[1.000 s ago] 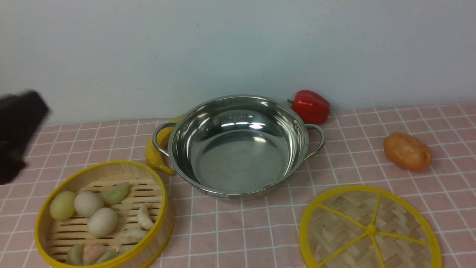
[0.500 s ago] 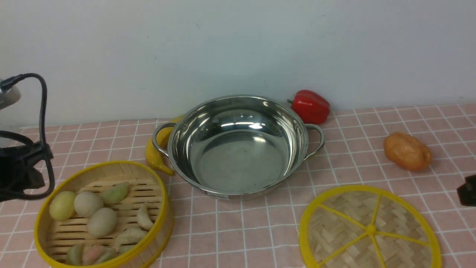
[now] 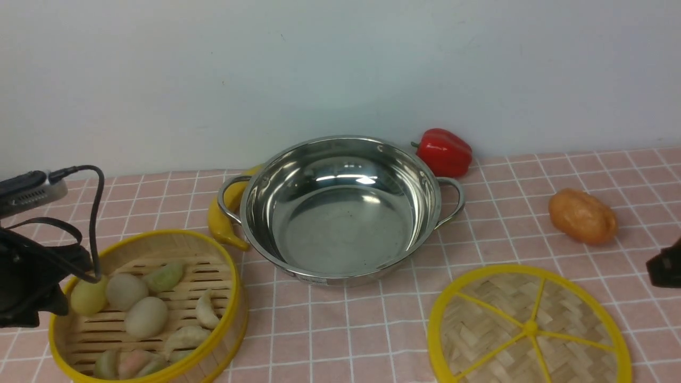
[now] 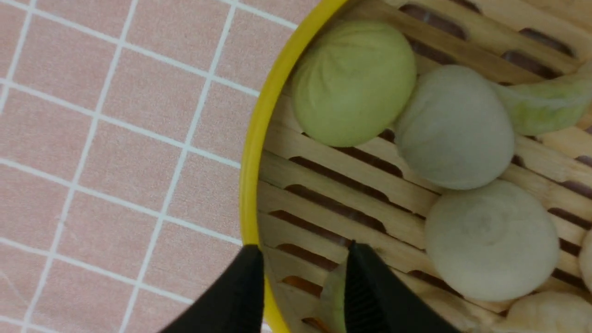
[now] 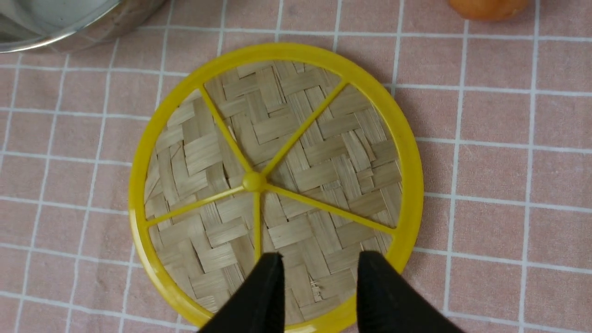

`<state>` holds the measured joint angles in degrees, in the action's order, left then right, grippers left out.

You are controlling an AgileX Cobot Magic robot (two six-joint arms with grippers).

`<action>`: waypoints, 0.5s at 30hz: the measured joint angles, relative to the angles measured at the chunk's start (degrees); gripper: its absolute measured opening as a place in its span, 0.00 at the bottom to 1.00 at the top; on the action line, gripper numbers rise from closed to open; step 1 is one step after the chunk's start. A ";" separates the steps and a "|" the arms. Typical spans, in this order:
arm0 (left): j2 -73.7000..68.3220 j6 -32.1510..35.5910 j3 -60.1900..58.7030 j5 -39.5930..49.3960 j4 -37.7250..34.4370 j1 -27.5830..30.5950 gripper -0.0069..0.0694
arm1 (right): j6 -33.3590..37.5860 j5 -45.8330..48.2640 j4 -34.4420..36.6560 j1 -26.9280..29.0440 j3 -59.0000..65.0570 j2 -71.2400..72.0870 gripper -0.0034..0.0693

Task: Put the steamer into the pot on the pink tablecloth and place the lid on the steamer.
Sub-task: 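Grasp the rim of the steamer basket holding the buns with the left gripper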

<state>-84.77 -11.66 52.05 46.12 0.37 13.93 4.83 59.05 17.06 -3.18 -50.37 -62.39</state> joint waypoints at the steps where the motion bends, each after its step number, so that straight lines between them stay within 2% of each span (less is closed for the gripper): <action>1: -0.54 0.00 0.00 -0.07 0.24 0.00 0.41 | 0.05 0.00 0.06 0.00 0.00 0.00 0.38; 15: -8.13 -2.77 0.05 -3.13 5.55 0.00 0.41 | 1.41 -0.06 2.09 0.00 -0.04 0.00 0.38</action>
<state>-92.91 -14.43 52.09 42.99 5.92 13.93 6.25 58.99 19.15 -3.18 -50.42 -62.39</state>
